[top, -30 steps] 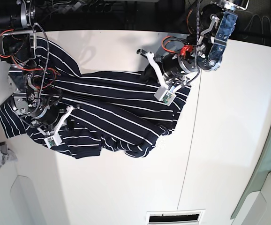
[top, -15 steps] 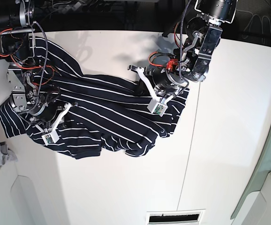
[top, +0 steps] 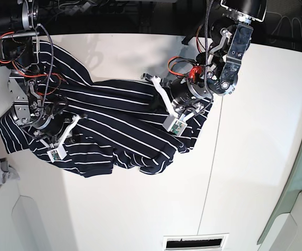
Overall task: Layout the t-shirt on the table in an organized manner, then fold the t-shirt properly
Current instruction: 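Grasp the shirt body with both grippers, then stretch the shirt flat by pulling the grippers apart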
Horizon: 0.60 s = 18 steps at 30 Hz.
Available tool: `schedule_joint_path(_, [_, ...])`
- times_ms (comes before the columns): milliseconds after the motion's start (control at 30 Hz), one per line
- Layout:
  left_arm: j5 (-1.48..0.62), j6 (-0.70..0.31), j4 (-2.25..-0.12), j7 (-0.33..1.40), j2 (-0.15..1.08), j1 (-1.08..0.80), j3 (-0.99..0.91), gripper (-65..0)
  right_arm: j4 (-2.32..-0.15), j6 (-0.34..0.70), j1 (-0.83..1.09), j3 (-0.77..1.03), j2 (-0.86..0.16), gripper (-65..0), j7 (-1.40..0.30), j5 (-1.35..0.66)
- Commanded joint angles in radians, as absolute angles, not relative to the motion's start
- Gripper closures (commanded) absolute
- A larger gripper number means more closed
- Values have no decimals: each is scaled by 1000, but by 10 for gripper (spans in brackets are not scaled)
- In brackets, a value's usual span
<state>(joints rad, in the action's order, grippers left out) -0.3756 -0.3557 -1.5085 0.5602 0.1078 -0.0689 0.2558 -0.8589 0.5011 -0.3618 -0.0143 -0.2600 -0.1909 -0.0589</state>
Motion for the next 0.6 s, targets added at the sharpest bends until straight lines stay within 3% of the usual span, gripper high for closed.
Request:
schedule_joint_path(0, [-392,-363,-1496,542,105,-42,256,0,-871,501,-387,-10,-269,0,-175,-68])
schedule_joint_path(300, [-382,-362,-1315,648,121,-16,256,0,-866,501,-387,-10,-271,0,-188,14])
schedule_joint_path(567, [-384,-359,-1311,660,309,-6,256,0,-843,500,-372,-10,-356,0,-187,17])
